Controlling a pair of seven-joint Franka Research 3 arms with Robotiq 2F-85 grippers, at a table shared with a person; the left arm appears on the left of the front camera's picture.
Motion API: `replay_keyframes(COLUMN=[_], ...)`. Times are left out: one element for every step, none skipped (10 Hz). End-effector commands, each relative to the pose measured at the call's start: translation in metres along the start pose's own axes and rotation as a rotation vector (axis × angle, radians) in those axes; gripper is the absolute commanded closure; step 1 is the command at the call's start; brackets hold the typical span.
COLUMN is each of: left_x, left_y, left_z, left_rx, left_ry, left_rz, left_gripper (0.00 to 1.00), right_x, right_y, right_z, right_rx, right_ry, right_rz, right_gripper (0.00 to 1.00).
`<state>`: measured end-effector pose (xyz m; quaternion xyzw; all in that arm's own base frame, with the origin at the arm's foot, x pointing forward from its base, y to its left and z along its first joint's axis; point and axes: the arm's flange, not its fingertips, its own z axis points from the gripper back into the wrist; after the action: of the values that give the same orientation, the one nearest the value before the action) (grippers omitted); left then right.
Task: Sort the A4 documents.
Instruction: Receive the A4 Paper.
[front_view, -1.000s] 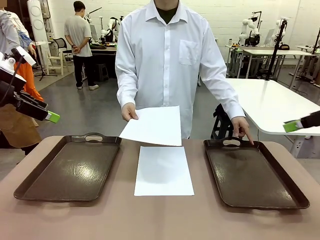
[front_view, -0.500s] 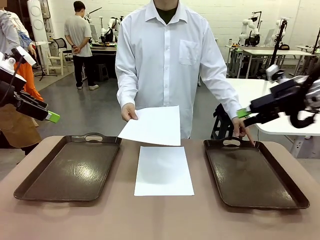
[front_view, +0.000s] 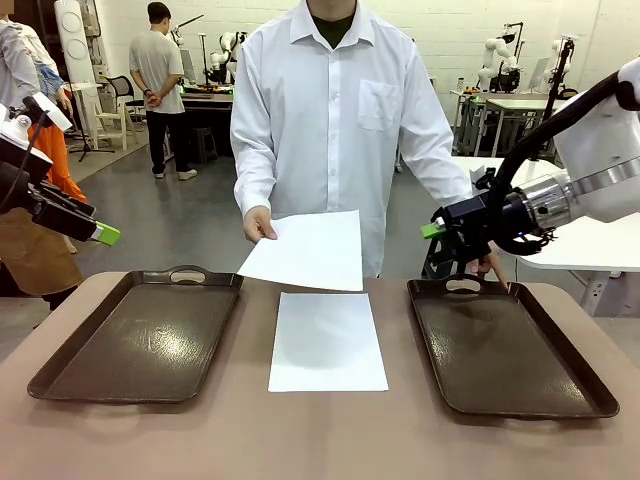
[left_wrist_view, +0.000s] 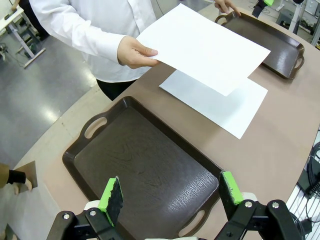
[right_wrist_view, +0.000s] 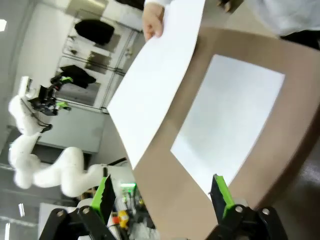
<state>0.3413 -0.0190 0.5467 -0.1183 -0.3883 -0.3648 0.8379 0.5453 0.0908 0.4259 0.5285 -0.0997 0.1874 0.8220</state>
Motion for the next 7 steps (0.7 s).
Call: replay_keyframes(left_x=[-0.001,-0.001,-0.001,-0.001,-0.001,-0.001,-0.001], left_y=[0.001,0.001,0.001,0.001,0.001,0.001,0.001], left_z=[0.0,0.0,0.0,0.0,0.0,0.0,0.0], left_rx=[-0.009,-0.009,-0.009,-0.009,-0.009,-0.009,-0.009], left_ry=[-0.004,-0.004,-0.004,-0.004,-0.004,-0.004,-0.004], left_rz=[-0.01,-0.01,-0.01,-0.01,-0.01,-0.01,-0.01], left_gripper=[0.0,0.0,0.0,0.0,0.0,0.0,0.0], right_x=[0.014,0.017,0.021,0.026,0.032,0.036,0.038], right_y=[-0.007,-0.01,-0.012,-0.015,-0.017,-0.018,-0.021], right_z=[-0.014,-0.026,-0.038,-0.048,-0.06,-0.071,-0.081], right_rx=[0.113,0.159,0.2,0.226,0.273,0.284,0.258], right_ry=[-0.015,-0.008,-0.002,-0.008,-0.021,-0.033,-0.051], right_rz=[-0.048,-0.039,-0.048,-0.069,-0.093,-0.11,-0.146], right_gripper=[0.0,0.0,0.0,0.0,0.0,0.0,0.0])
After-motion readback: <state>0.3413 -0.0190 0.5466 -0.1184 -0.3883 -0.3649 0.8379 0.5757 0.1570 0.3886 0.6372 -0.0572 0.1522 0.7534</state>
